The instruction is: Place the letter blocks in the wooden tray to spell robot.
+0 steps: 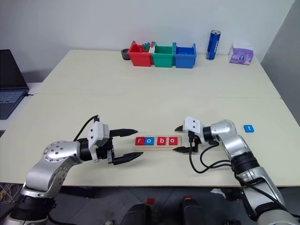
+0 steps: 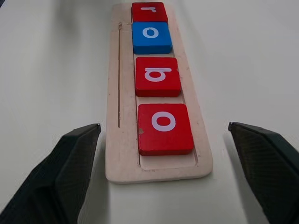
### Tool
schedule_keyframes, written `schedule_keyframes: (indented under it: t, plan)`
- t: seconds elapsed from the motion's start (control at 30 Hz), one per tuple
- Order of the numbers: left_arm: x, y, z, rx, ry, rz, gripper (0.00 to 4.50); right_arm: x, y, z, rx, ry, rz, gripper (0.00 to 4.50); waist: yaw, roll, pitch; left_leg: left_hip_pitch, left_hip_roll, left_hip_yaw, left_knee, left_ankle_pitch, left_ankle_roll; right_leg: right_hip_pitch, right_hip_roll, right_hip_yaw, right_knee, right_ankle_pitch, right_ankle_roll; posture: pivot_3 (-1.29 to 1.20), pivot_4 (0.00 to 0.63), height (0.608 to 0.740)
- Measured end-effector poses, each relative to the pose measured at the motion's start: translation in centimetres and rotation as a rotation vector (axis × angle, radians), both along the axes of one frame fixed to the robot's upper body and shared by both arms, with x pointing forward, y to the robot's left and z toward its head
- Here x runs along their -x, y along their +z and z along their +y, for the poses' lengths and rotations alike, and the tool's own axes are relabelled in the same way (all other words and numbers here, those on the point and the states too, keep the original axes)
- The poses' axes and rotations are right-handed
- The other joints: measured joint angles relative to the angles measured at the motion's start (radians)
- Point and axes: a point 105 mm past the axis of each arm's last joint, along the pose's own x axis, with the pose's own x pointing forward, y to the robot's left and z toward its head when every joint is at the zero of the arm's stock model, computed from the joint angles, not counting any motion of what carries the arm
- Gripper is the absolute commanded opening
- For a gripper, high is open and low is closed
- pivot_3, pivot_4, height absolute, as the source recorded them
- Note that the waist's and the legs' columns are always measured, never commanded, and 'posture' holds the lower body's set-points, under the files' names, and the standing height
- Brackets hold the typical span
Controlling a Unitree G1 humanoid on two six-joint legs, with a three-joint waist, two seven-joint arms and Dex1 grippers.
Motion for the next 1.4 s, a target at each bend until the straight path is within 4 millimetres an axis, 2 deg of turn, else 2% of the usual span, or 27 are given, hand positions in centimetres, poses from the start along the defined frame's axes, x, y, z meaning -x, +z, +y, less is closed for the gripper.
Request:
schedule_keyframes:
  t: [0.13,0.23,0.4,0.43,0.6,0.8,1.4]
  plan:
    - [0.0,-0.1,-0.2,0.004,-0.005,0.005,4.5,-0.5,2.3,-0.6,-0.019,-0.024,-0.04,4.47,0.0,0.0,0.0,0.0,0.0,0.0,0.0,0.0,0.0,0.0,0.0,0.0,0.0,0.0,0.0,0.0,0.15,0.74]
    - [-0.1,-0.3,0.0,0.002,0.002,0.009,4.5,-0.6,2.4,-2.0,-0.002,-0.062,-0.041,3.9,0.003,0.0,0.0,0.0,-0.001,0.0,0.0,0.0,0.0,0.0,-0.001,-0.001,0.0,0.0,0.0,0.0,0.15,0.74]
    - [-0.4,-0.2,-0.2,0.009,-0.002,-0.003,4.5,0.0,0.7,-3.2,0.019,-0.082,-0.004,2.08,0.001,0.0,0.0,0.0,-0.001,0.0,0.0,0.0,0.0,0.0,-0.001,0.0,0.0,0.0,0.0,0.0,0.15,0.74]
    - [-0.5,-0.2,-0.3,0.009,-0.004,-0.002,4.5,0.1,0.5,-3.2,0.02,-0.083,0.0,1.86,0.0,0.0,0.0,0.0,-0.001,0.0,0.0,0.0,0.0,0.0,0.0,0.0,0.0,0.0,0.0,0.0,0.15,0.74]
    - [-0.5,-0.3,-0.5,0.005,-0.021,0.0,4.5,0.2,0.5,-3.0,0.02,-0.076,-0.023,0.07,-0.003,0.0,0.0,0.0,-0.001,0.0,0.0,0.0,0.0,0.0,0.001,0.0,0.0,0.0,0.0,0.0,0.15,0.74]
    - [-0.4,-0.4,-0.8,0.001,-0.04,-0.001,4.5,0.7,-0.3,-1.5,0.021,-0.036,-0.029,0.02,-0.002,0.0,0.0,0.0,-0.001,0.0,0.0,0.0,0.0,0.0,0.001,0.0,0.0,0.0,0.0,0.0,0.15,0.74]
    - [0.0,-1.0,-0.6,-0.004,-0.021,0.013,4.5,0.8,-1.2,0.1,0.035,0.008,-0.057,0.02,-0.001,0.0,0.0,0.0,0.0,0.0,0.0,0.0,0.0,0.0,0.001,0.0,0.0,0.0,0.0,0.0,0.15,0.74]
